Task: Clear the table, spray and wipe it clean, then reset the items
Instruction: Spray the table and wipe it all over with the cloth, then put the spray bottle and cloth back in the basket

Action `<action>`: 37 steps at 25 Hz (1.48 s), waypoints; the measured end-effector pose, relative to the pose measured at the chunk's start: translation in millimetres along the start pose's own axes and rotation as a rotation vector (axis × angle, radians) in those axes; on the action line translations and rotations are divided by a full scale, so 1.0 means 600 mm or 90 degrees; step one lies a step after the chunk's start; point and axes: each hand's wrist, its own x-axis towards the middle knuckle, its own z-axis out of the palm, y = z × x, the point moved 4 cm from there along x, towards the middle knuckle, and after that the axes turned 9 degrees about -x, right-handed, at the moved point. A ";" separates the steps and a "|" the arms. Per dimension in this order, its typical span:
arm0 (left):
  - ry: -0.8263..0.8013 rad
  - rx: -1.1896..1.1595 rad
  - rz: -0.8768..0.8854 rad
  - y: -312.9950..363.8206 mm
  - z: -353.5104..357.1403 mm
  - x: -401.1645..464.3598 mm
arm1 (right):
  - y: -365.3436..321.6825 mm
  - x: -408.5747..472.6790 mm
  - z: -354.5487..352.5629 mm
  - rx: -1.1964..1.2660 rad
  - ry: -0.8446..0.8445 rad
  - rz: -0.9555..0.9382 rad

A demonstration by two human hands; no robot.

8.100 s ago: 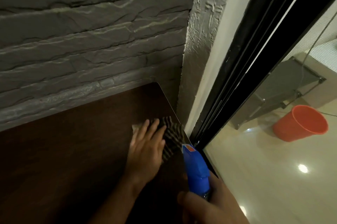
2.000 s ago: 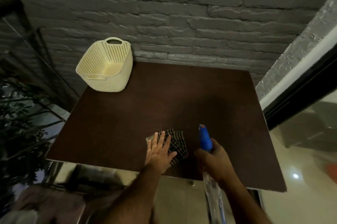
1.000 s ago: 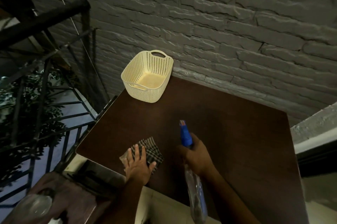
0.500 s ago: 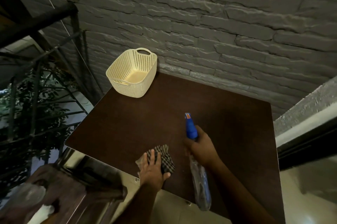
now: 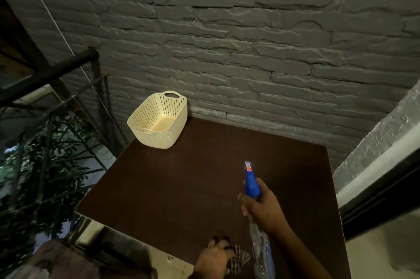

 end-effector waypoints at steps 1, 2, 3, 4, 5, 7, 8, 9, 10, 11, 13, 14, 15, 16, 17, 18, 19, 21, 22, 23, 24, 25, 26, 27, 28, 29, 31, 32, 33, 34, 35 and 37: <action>0.020 -0.045 -0.004 -0.007 -0.010 -0.005 | -0.007 0.001 -0.002 -0.003 0.002 -0.015; 0.059 -0.094 -0.017 -0.016 -0.023 -0.012 | -0.012 0.003 -0.002 -0.006 0.005 -0.025; 0.107 -0.138 -0.029 -0.028 -0.039 -0.022 | -0.019 0.004 0.002 -0.007 0.007 -0.028; 0.146 -0.171 -0.033 -0.041 -0.056 -0.031 | -0.028 0.007 0.007 -0.004 0.011 -0.030; 0.177 -0.200 -0.035 -0.053 -0.075 -0.038 | -0.036 0.009 0.014 0.000 0.017 -0.030; 0.241 -0.253 -0.040 -0.082 -0.113 -0.052 | -0.051 0.018 0.029 0.001 0.031 -0.033; 0.264 -0.286 -0.048 -0.099 -0.134 -0.054 | -0.057 0.025 0.038 -0.002 0.034 -0.033; 0.280 -0.315 -0.056 -0.115 -0.155 -0.054 | -0.062 0.034 0.047 0.000 0.035 -0.029; 0.288 -0.336 -0.064 -0.131 -0.178 -0.054 | -0.067 0.043 0.055 0.010 0.030 -0.017; 0.292 -0.340 -0.056 -0.149 -0.207 -0.052 | -0.075 0.054 0.064 0.020 0.021 0.000; 0.306 -0.326 -0.027 -0.183 -0.280 -0.051 | -0.092 0.083 0.081 -0.009 0.021 0.016; 0.318 -0.317 -0.010 -0.202 -0.324 -0.050 | -0.103 0.102 0.091 -0.040 0.023 0.021; 0.336 -0.301 0.009 -0.217 -0.371 -0.050 | -0.116 0.118 0.101 -0.068 0.024 0.026; 0.361 -0.283 0.028 -0.233 -0.420 -0.050 | -0.129 0.134 0.112 -0.096 0.029 0.032; 0.384 -0.266 0.040 -0.251 -0.471 -0.047 | -0.142 0.152 0.122 -0.119 0.043 0.033; 0.399 -0.251 0.046 -0.270 -0.524 -0.043 | -0.157 0.170 0.131 -0.142 0.059 0.037; 0.404 -0.231 0.051 -0.294 -0.576 -0.035 | -0.169 0.190 0.141 -0.163 0.071 0.046; 0.389 -0.165 0.076 -0.336 -0.674 -0.008 | -0.197 0.224 0.155 -0.184 0.090 0.067; 0.384 -0.126 0.092 -0.355 -0.717 0.011 | -0.207 0.237 0.160 -0.185 0.104 0.086; 0.380 -0.093 0.101 -0.378 -0.756 0.037 | -0.214 0.250 0.166 -0.181 0.124 0.112; 0.373 -0.065 0.105 -0.401 -0.789 0.065 | -0.219 0.264 0.169 -0.171 0.145 0.147; 0.357 -0.044 0.114 -0.418 -0.810 0.091 | -0.224 0.275 0.169 -0.160 0.162 0.175; 0.334 -0.028 0.122 -0.430 -0.823 0.118 | -0.229 0.287 0.168 -0.144 0.167 0.202; 0.308 -0.015 0.124 -0.441 -0.828 0.140 | -0.236 0.298 0.165 -0.131 0.160 0.226; 0.275 0.002 0.123 -0.451 -0.825 0.164 | -0.247 0.308 0.162 -0.124 0.143 0.246; 0.239 0.022 0.120 -0.463 -0.816 0.187 | -0.260 0.316 0.158 -0.125 0.116 0.268; 0.154 0.049 0.094 -0.488 -0.785 0.226 | -0.282 0.326 0.149 -0.142 0.105 0.282; 0.124 0.044 0.092 -0.500 -0.767 0.239 | -0.292 0.329 0.145 -0.148 0.147 0.250; 0.082 0.044 0.071 -0.514 -0.751 0.257 | -0.302 0.329 0.141 -0.137 0.207 0.211; 0.052 0.046 0.068 -0.515 -0.741 0.272 | -0.313 0.327 0.138 -0.121 0.255 0.173; 0.020 0.070 0.059 -0.513 -0.733 0.277 | -0.322 0.327 0.140 -0.109 0.279 0.141; -0.005 0.086 0.063 -0.498 -0.726 0.286 | -0.337 0.340 0.142 -0.128 0.280 0.119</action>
